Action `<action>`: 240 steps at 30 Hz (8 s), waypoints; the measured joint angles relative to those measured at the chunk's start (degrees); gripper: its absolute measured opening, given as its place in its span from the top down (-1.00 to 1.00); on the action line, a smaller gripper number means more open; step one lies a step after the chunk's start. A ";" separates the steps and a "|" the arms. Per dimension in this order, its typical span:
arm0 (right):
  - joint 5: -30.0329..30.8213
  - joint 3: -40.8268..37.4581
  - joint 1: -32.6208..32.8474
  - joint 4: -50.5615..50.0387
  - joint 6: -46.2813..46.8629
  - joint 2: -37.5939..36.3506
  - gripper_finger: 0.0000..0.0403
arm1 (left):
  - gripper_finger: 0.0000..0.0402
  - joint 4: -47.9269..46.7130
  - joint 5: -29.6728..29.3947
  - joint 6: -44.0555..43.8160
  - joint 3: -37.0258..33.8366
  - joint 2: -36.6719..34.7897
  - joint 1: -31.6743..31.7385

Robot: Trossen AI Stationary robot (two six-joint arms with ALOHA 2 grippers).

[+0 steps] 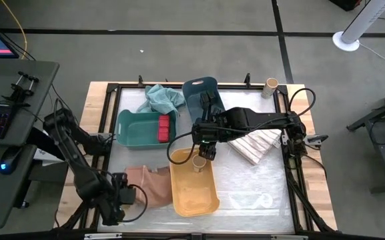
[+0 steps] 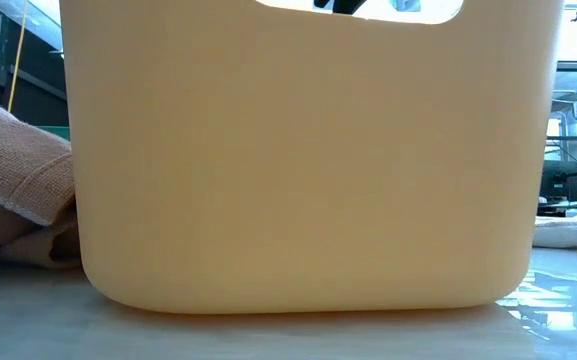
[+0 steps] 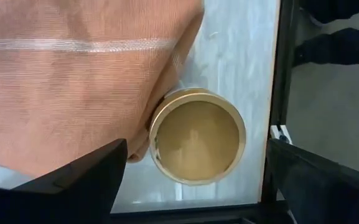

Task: Sort spices by type
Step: Put the bottom gold seasoning bottle into the orange bin, then put the gold seasoning bottle into the orange bin

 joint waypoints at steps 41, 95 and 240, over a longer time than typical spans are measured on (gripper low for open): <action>0.76 0.01 0.00 0.13 -2.05 0.00 -0.74 | -0.15 -3.61 2.61 1.09 1.42 -0.86 -2.60; 4.92 0.01 0.42 -1.18 9.53 -9.16 -0.74 | -0.45 1.60 -7.09 57.15 19.52 21.24 38.87; -2.49 -73.89 3.70 47.15 35.11 -31.79 1.00 | -0.50 38.76 -19.26 15.29 -9.40 -32.30 54.65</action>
